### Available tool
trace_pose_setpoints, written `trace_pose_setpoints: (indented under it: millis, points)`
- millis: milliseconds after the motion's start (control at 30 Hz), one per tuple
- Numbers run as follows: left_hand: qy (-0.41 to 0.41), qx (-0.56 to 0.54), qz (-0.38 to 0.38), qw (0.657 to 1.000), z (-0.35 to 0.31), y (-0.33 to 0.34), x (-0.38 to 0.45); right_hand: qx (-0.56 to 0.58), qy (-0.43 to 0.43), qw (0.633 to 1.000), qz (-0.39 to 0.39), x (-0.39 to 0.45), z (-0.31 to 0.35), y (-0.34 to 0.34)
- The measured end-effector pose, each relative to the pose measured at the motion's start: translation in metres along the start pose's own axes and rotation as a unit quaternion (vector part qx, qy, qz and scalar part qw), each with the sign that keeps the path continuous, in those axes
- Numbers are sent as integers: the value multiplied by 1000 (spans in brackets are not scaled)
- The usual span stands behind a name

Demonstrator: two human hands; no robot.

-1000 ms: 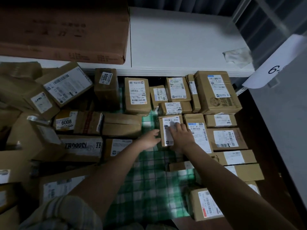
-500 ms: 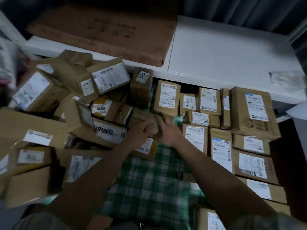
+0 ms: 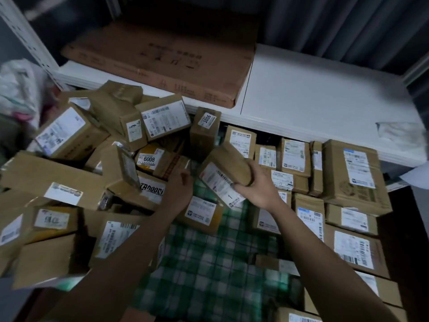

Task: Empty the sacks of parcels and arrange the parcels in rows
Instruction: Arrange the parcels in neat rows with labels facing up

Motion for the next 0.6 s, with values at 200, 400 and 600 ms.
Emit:
trace_pose_setpoints:
  millis: [200,400,600]
  points:
    - [-95,-215,127,964,-15,17,5,347,116,930,24,-30,0,-13]
    - [-71,-220,233,945,-37,32,-7,405,137,903,50,-42,4,0]
    - [-83,-202,210,953,-28,36,-3,317,133,936,73,-55,-5,-3]
Point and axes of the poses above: each hand's wrist, its own x-axis towards the middle knuckle, its own y-axis out of the palm, z = x × y, the point moved 2 cm from there along x, towards the middle knuckle, and after that the axes turned 13 degrees about -x, right-handed, at the moved point
